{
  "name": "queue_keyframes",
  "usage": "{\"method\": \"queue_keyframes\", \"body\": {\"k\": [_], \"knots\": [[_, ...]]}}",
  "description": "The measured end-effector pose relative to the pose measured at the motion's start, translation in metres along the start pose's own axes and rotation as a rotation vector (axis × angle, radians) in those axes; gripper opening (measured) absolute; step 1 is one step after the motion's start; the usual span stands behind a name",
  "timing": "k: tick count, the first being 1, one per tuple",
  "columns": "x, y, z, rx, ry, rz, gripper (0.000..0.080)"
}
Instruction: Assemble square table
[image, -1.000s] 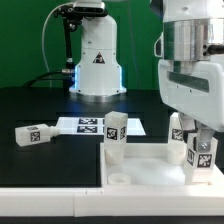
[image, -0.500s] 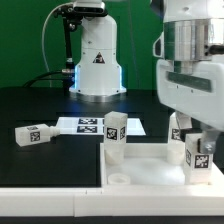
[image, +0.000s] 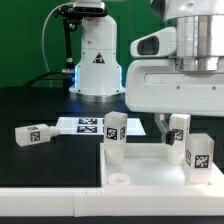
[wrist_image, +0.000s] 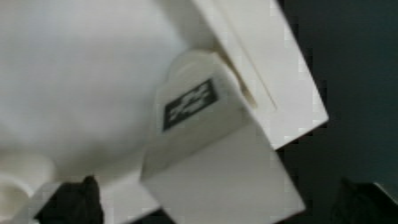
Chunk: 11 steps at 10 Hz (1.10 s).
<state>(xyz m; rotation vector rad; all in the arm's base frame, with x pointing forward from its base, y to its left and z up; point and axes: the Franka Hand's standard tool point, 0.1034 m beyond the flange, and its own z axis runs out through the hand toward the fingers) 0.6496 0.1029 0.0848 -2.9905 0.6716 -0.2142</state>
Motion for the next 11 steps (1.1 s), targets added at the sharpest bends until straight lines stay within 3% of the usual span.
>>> {"method": "queue_keyframes", "body": {"k": [1, 3, 5, 6, 7, 8, 11], "knots": [[0.0001, -0.0008, 0.0011, 0.005, -0.003, -0.274, 0.0649], [-0.0037, -0.0023, 0.0023, 0.006, -0.018, -0.271, 0.0649], [-0.0037, -0.0019, 0.0025, 0.006, -0.018, -0.246, 0.0396], [-0.0039, -0.0020, 0.0026, 0.006, -0.019, -0.172, 0.0396], [-0.0040, -0.0015, 0.0029, 0.004, -0.020, -0.088, 0.0283], [-0.0038, -0.0009, 0.0030, 0.003, -0.020, -0.045, 0.0284], [-0.0036, 0.0051, 0.0034, -0.018, -0.011, 0.445, 0.0284]]}}
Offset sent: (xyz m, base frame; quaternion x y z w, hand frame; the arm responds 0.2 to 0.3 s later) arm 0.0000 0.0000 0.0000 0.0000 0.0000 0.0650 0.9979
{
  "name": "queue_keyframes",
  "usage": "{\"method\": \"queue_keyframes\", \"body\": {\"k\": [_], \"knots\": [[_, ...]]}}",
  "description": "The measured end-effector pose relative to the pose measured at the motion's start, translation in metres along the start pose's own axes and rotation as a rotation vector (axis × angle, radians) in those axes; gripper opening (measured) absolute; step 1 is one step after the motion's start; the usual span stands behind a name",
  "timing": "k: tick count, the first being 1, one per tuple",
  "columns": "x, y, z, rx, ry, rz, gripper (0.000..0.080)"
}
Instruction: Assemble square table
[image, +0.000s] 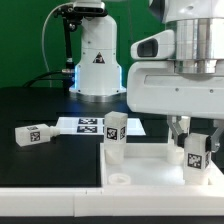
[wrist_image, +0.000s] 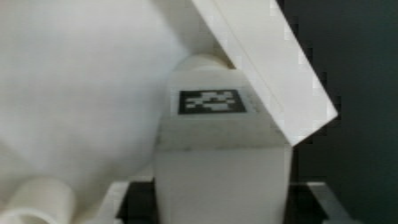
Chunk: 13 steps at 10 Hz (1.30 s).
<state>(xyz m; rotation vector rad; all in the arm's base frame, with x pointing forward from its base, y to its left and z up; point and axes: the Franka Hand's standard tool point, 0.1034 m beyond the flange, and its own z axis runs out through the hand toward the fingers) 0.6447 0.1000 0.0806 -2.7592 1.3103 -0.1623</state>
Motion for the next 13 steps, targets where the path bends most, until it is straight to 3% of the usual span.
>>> {"method": "queue_keyframes", "body": {"k": [2, 4, 7, 8, 9, 11, 13], "knots": [[-0.005, 0.000, 0.000, -0.021, -0.009, 0.303, 0.0284], [-0.006, 0.003, 0.000, 0.001, -0.014, 0.634, 0.0285], [-0.006, 0.004, 0.001, 0.002, -0.028, 0.738, 0.0285], [-0.007, 0.004, 0.001, 0.000, -0.023, 0.632, 0.0477], [-0.011, 0.001, 0.001, -0.005, -0.013, 0.457, 0.0601], [-0.018, -0.004, 0.001, 0.004, -0.018, 0.119, 0.0635], [-0.016, -0.002, 0.001, 0.001, -0.015, 0.042, 0.0646]]}}
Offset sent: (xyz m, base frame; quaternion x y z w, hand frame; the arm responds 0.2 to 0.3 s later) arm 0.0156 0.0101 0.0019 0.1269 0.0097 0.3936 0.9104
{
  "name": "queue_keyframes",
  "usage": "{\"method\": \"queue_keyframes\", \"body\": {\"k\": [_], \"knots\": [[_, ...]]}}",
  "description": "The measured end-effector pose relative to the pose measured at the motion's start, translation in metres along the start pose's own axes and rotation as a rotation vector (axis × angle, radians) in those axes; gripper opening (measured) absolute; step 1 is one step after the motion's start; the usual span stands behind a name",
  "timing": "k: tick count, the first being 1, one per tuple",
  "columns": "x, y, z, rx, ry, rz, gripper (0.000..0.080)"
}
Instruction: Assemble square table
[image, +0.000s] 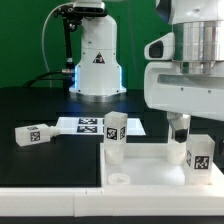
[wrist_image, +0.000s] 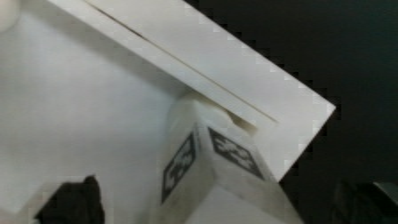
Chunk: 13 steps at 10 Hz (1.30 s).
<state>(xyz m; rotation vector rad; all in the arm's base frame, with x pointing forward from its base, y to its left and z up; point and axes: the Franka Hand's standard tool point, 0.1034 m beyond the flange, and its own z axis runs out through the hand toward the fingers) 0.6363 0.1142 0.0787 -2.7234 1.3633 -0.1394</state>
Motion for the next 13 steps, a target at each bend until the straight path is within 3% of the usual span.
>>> {"method": "queue_keyframes", "body": {"k": [2, 4, 5, 6, 7, 8, 9, 12, 13], "knots": [[0.0011, -0.0034, -0.0023, -0.027, 0.031, -0.413, 0.0648], [0.0010, -0.0066, -0.0031, -0.020, 0.022, -0.683, 0.0648], [0.0011, -0.0062, -0.0028, -0.022, 0.024, -0.631, 0.0648], [0.0016, -0.0059, -0.0028, -0.022, 0.024, -0.631, 0.0559], [0.0012, -0.0061, -0.0026, -0.019, 0.023, -0.556, 0.0376], [0.0017, -0.0055, -0.0026, -0.020, 0.025, -0.487, 0.0376], [0.0028, -0.0049, -0.0027, -0.020, 0.026, -0.406, 0.0285], [-0.0017, -0.0032, -0.0026, -0.045, 0.026, 0.104, 0.0285], [-0.0009, -0.0039, -0.0024, -0.040, 0.027, 0.295, 0.0285]]}}
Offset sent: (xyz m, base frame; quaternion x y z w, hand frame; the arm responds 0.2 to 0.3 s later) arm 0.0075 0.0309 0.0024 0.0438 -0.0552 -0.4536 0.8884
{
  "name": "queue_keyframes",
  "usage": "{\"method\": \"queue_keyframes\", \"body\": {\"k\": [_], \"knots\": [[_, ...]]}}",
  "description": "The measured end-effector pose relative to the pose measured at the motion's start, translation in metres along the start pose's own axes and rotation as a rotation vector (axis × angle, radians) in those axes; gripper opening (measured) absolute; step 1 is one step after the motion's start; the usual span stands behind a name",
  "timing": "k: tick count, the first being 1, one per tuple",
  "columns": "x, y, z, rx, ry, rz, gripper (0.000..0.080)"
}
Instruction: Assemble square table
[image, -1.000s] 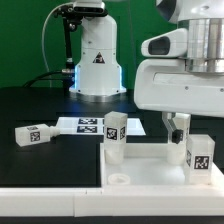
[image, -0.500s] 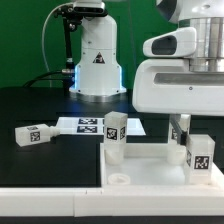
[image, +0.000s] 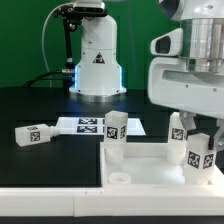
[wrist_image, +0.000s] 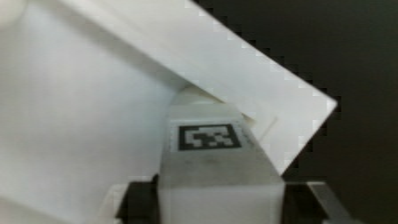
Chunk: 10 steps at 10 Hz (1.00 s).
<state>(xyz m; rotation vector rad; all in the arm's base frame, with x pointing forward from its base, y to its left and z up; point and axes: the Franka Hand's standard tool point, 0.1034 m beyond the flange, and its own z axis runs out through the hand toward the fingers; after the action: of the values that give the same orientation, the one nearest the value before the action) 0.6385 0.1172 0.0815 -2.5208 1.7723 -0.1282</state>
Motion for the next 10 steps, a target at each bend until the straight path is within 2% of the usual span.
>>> {"method": "queue_keyframes", "body": {"k": [3, 7, 9, 10], "knots": [[0.0053, -0.0001, 0.0001, 0.024, -0.085, 0.469, 0.0285], [0.0049, -0.0007, 0.0003, 0.021, -0.094, 0.718, 0.0285], [0.0062, 0.0009, 0.0001, 0.050, -0.093, 0.817, 0.0285], [0.0060, 0.0009, 0.0004, 0.050, -0.092, 0.802, 0.0362]]}}
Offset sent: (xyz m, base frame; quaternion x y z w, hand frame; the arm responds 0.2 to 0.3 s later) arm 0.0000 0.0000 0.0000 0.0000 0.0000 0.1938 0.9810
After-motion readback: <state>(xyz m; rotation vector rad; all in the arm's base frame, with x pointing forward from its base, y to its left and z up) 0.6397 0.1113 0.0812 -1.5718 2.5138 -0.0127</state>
